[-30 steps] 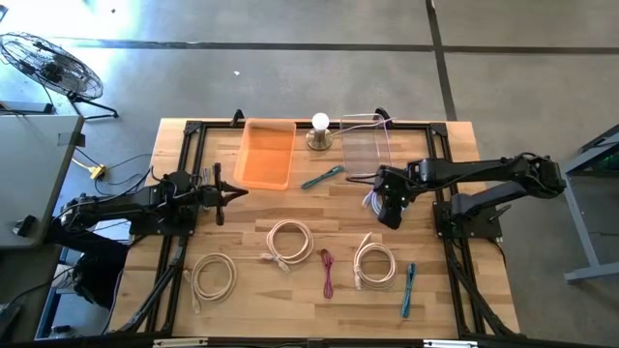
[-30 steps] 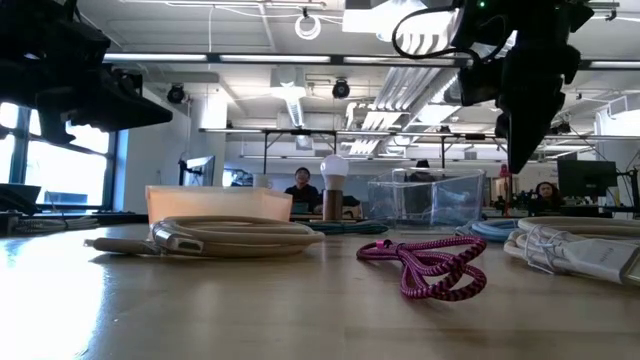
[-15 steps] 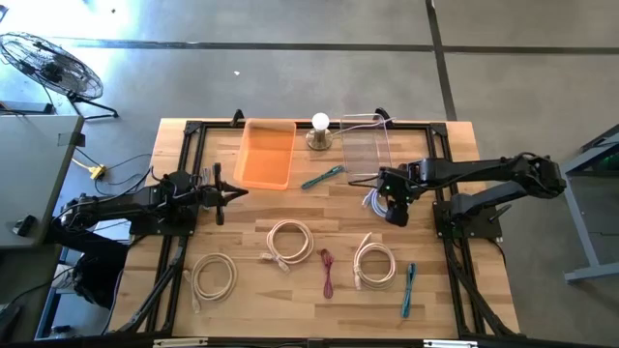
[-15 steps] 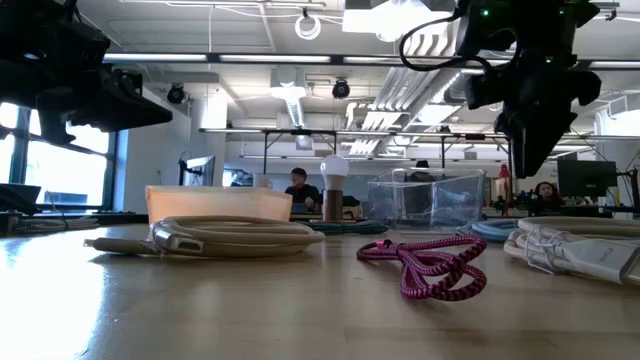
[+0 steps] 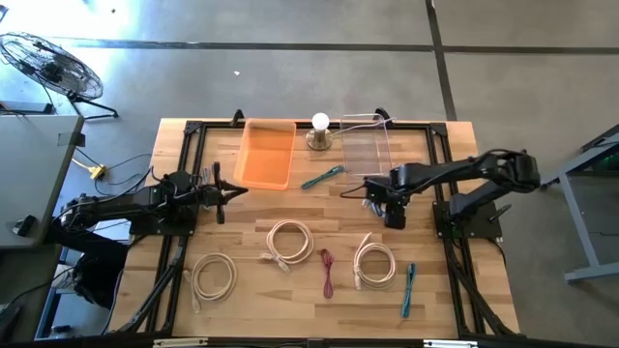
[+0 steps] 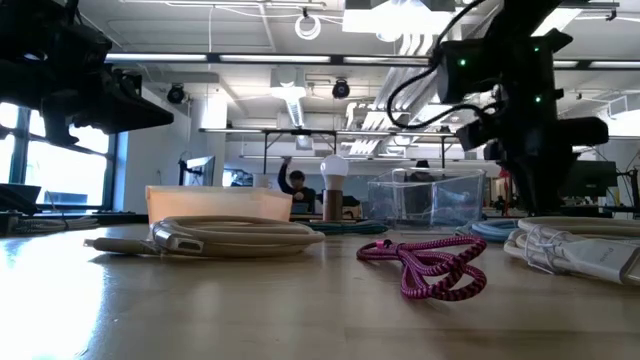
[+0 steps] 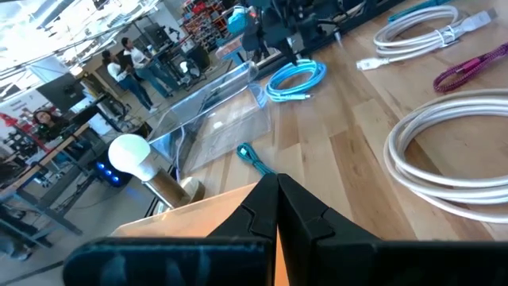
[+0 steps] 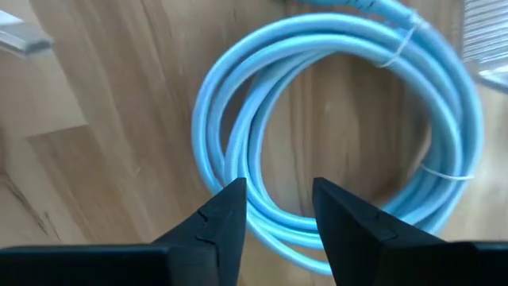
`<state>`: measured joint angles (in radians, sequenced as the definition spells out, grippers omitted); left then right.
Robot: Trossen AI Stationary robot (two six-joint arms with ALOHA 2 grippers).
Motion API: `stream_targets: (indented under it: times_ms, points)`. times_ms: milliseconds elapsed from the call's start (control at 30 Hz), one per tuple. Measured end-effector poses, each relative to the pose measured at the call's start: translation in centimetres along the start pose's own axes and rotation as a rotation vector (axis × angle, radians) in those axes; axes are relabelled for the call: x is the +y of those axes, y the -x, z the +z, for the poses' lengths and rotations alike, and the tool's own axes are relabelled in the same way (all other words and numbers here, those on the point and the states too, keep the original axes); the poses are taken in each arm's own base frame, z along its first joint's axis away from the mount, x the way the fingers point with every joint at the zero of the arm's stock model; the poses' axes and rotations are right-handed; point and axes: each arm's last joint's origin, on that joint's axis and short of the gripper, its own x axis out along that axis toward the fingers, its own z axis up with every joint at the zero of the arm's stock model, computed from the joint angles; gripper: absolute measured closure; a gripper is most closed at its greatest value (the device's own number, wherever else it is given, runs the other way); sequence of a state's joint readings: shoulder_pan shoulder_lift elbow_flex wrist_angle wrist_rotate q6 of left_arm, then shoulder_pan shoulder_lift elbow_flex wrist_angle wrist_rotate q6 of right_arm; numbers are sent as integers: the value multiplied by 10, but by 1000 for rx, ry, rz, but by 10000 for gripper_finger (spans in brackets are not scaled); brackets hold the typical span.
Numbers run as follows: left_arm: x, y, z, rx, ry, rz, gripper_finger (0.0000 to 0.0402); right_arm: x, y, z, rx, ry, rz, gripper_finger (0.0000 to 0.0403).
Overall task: Pick & Place USB Port
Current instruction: Put the blue HDMI cable into the orange bin
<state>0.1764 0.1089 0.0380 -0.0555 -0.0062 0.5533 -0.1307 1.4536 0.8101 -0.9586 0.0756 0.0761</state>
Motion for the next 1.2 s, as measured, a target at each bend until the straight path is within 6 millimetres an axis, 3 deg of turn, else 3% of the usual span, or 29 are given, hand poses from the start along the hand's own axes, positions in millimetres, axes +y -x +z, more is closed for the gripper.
stream_targets:
  times_ms: [300, 933, 1200]
  points:
    - [0, 0, 0, 0, 0, 0, 401, 4, -14, 11, 8, -1, 68, 269]
    - [0, 0, 0, 0, 1, 0, 401, 6, -15, 17, -49, -55, 115, 269]
    - [-1, 0, 1, -16, 8, -24, 401, 6, -36, 6, -68, -52, 114, 269]
